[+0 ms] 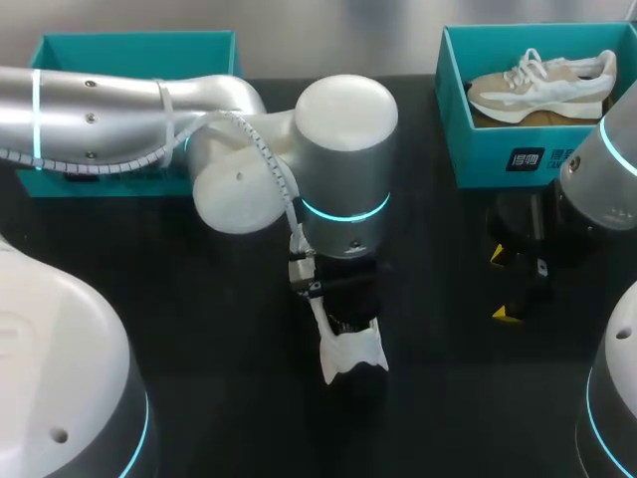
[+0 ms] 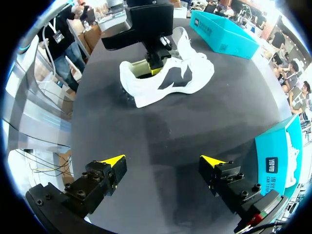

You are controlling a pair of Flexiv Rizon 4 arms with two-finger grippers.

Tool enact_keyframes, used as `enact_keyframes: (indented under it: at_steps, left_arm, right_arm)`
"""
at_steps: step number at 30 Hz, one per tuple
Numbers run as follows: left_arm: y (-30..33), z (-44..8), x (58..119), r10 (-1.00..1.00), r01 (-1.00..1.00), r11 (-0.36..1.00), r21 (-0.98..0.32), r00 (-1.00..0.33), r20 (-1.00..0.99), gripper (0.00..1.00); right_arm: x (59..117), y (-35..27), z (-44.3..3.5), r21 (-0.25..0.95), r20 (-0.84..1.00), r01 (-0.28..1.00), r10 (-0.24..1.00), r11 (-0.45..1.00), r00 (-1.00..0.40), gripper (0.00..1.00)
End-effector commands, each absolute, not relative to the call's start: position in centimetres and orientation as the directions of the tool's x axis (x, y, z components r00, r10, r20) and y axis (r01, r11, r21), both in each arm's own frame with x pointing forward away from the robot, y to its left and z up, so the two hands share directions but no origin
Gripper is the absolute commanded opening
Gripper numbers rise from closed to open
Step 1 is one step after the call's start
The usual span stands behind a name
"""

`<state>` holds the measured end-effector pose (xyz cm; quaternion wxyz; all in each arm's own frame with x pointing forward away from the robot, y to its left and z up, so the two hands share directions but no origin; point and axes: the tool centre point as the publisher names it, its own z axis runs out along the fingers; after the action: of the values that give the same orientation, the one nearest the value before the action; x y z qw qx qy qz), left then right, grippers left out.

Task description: Take the shoe out of the shoebox, open the shoe tongue, remove and reinsert the insole, then place the shoe into the shoebox

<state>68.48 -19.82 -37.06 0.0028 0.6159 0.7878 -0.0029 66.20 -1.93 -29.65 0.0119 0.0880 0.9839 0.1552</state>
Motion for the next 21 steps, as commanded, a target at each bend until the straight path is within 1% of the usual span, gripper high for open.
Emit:
enact_keyframes:
  at_steps: [1, 5, 7, 8, 17, 21]
  left_arm:
    - [-19.39, -36.83, 68.73, 0.97, 0.97, 0.244, -0.003, -0.244, -0.007, 0.22]
    - [-19.2, -36.71, 68.68, 0.969, 0.969, 0.247, -0.007, -0.247, -0.005, 0.48]
    - [-19.11, -36.68, 68.76, 0.969, 0.969, 0.248, -0.011, -0.248, -0.003, 0.86]
    - [-19.09, -36.68, 68.8, 0.969, 0.968, 0.249, -0.016, -0.249, -0.001, 1.0]
    - [-18.76, -36.42, 69.01, 0.97, 0.969, 0.245, -0.041, -0.245, 0.01, 1.0]
    - [-18.6, -35.84, 68.96, 0.974, 0.971, 0.227, -0.076, -0.228, -0.001, 1.0]
  right_arm:
    - [66.09, -1.88, -29.71, 0.305, 0.001, 0.171, 0.179, 0.937, -0.984, 1.0]
    - [66.09, -1.88, -29.71, 0.305, 0.001, 0.171, 0.179, 0.937, -0.984, 1.0]
    - [66.09, -1.88, -29.71, 0.305, 0.001, 0.171, 0.179, 0.937, -0.984, 1.0]
    - [66.09, -1.88, -29.71, 0.305, 0.001, 0.171, 0.179, 0.937, -0.984, 1.0]
    - [66.09, -1.88, -29.71, 0.305, 0.001, 0.171, 0.179, 0.937, -0.984, 1.0]
    - [66.09, -1.88, -29.71, 0.305, 0.001, 0.171, 0.179, 0.937, -0.984, 1.0]
